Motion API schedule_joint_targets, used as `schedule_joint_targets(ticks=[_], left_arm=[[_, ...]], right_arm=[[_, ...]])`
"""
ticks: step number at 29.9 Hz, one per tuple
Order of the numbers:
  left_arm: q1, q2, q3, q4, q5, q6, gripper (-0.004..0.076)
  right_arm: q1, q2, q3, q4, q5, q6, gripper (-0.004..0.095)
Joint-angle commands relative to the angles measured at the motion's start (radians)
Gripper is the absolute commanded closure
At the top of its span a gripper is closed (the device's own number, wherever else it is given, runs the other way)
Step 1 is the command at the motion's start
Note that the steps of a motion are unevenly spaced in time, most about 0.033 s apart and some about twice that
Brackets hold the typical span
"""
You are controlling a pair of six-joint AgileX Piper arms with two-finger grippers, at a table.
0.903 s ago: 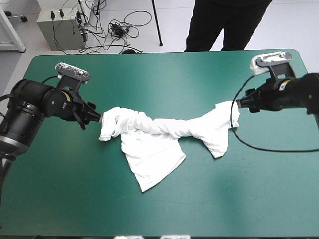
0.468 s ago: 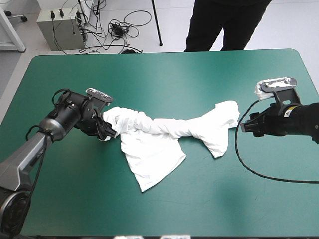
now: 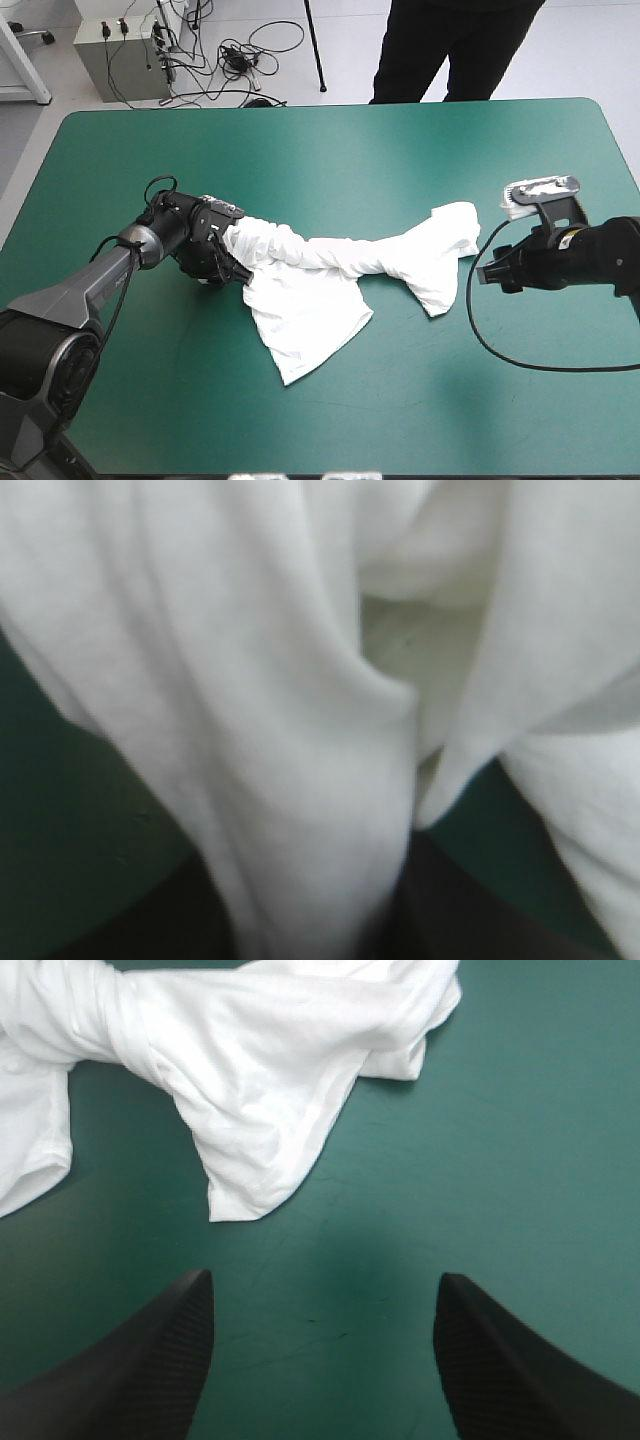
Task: Fold the cloth
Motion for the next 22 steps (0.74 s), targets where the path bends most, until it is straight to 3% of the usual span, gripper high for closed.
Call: schedule_joint_targets(ticks=[1,7,14,22], left_arm=[[0.001,-0.037,-0.022,0.005,-0.013,-0.005,0.0721],[0.001,-0.037,-0.022,0.002,-0.013,-0.009,0.0731],[0.001,-0.037,-0.022,0.001,-0.004,-0.016,0.0731],[0.001,-0.037,-0.022,0.007,0.004,-0.016,0.0731]], right_arm=[[0.002,0.027,0.060,0.088,-0.101,-0.047,0.0304],[0.006,0.173,0.098,0.163,-0.133,-0.081,0.0312],[0.088,0.328,0.098,0.072,-0.243,-0.026,0.0367],[0.095,0.449,0.098,0.083,-0.278,-0.018,0.0368]])
